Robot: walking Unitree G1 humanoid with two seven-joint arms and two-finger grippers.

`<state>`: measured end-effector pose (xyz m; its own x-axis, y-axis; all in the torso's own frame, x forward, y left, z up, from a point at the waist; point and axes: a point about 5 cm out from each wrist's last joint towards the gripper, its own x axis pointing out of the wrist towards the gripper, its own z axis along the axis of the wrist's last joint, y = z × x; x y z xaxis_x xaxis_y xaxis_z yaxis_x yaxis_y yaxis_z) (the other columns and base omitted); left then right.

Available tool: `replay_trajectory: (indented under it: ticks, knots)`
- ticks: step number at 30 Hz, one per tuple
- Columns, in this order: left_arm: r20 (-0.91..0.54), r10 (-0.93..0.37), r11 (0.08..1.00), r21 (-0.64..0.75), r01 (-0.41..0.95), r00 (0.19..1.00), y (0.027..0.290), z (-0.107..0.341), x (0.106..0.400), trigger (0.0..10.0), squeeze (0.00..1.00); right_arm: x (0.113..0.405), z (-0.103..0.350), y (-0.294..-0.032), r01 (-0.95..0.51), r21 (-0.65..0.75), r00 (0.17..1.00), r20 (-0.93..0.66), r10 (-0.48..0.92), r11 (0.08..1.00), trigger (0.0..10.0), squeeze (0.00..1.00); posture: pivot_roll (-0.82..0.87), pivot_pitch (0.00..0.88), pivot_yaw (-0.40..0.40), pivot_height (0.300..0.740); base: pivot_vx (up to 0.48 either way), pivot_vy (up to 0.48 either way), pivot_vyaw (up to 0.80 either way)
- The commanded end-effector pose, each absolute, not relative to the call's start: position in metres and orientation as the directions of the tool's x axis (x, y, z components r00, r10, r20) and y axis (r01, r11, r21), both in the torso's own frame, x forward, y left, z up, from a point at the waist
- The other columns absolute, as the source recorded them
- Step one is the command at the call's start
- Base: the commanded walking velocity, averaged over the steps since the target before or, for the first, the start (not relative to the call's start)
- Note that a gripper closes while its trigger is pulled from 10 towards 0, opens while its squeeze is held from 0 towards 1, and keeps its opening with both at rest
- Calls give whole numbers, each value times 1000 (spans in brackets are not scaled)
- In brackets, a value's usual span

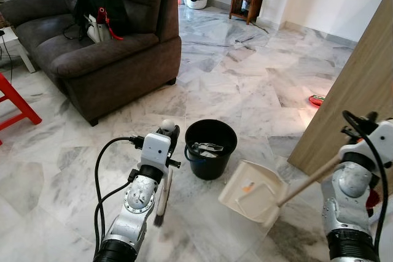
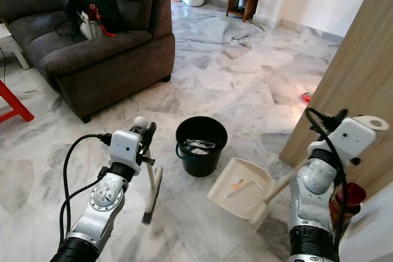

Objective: Sweep floor

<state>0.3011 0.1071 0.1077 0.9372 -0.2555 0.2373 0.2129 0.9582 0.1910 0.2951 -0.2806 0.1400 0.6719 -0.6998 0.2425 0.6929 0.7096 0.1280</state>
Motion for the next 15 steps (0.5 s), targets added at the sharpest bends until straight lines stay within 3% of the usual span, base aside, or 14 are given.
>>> replay_trajectory:
  ticks: [1,15]
  knots:
    - [306,-290,947,230,225,907,103,122,301,10000,0,294,154,-289,723,185,611,278,-741,666,10000,0,20,0,-15,740,0,0,0]
    - [306,-297,945,233,231,905,102,122,301,10000,0,295,164,-291,691,402,573,202,-794,601,10000,0,20,0,-10,740,0,0,0]
